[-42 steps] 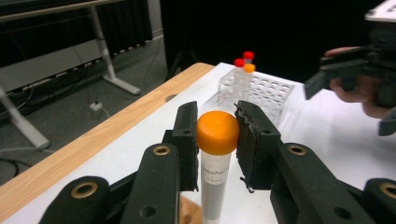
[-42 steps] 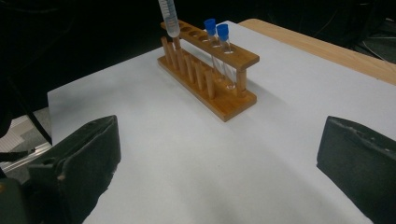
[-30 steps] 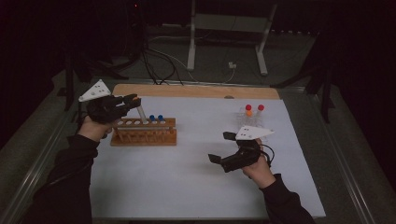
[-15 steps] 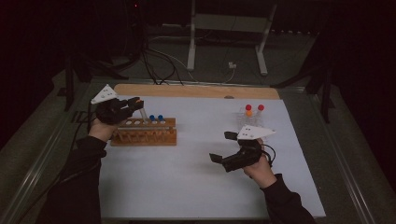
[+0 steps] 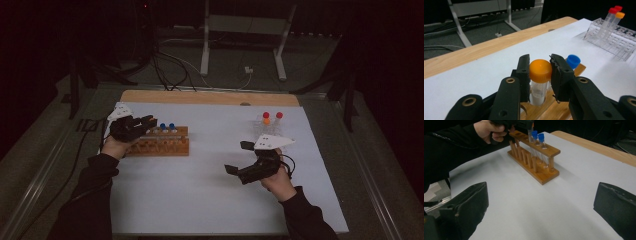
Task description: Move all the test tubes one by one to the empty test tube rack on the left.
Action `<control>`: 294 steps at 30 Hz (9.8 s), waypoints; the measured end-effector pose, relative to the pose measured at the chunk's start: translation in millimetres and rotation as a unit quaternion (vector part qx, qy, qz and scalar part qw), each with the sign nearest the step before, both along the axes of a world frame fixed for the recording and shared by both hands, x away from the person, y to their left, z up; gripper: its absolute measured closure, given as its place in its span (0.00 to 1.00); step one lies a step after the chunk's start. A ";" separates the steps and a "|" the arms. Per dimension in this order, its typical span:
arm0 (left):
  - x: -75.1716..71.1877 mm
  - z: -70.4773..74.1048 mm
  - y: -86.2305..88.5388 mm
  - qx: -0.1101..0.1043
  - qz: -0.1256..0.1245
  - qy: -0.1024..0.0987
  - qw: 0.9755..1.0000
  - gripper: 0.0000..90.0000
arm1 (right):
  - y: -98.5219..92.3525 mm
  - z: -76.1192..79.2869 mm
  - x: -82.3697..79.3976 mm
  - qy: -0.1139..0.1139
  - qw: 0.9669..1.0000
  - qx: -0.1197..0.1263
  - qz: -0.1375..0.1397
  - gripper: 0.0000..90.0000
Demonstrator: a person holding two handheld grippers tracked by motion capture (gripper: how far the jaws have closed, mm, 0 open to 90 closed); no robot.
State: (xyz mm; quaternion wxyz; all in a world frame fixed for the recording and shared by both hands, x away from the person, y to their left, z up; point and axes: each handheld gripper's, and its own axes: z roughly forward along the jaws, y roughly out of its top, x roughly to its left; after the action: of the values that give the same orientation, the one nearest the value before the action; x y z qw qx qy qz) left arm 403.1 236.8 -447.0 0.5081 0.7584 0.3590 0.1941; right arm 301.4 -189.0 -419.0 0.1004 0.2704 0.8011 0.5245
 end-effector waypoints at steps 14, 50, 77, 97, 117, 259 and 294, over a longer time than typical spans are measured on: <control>0.1 -7.3 -4.2 0.015 0.004 -0.005 1.000 0.80 | -0.1 0.7 -0.6 0.000 1.000 0.001 0.003 0.00; -78.8 13.1 -29.7 -0.031 -0.123 -0.002 0.992 0.02 | -103.6 -5.9 53.3 -0.014 0.978 -0.026 -0.206 0.10; -82.1 10.9 -32.6 -0.026 -0.132 -0.001 0.991 0.02 | -84.7 -47.3 115.1 0.047 0.956 -0.094 -0.273 0.79; -81.8 12.8 -30.7 -0.029 -0.131 0.001 0.991 0.02 | -82.8 -21.0 107.6 0.016 0.957 -0.097 -0.273 0.84; -81.7 18.1 -39.2 -0.028 -0.150 0.006 0.988 0.02 | -73.7 16.7 70.1 -0.026 0.971 -0.072 -0.227 0.84; -18.9 55.3 25.8 0.002 0.014 -0.049 0.999 0.79 | 6.1 -12.9 -4.7 -0.004 0.999 -0.020 -0.027 0.00; -13.0 -3.3 27.9 0.000 0.011 0.010 1.000 0.70 | 3.2 -13.0 -4.1 0.000 0.999 -0.020 -0.026 0.00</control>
State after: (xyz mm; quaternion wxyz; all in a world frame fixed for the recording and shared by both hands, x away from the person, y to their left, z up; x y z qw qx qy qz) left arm 390.2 264.8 -450.3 0.5027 0.7561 0.3725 0.1919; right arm 297.3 -185.7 -432.0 0.1189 0.2889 0.8041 0.5058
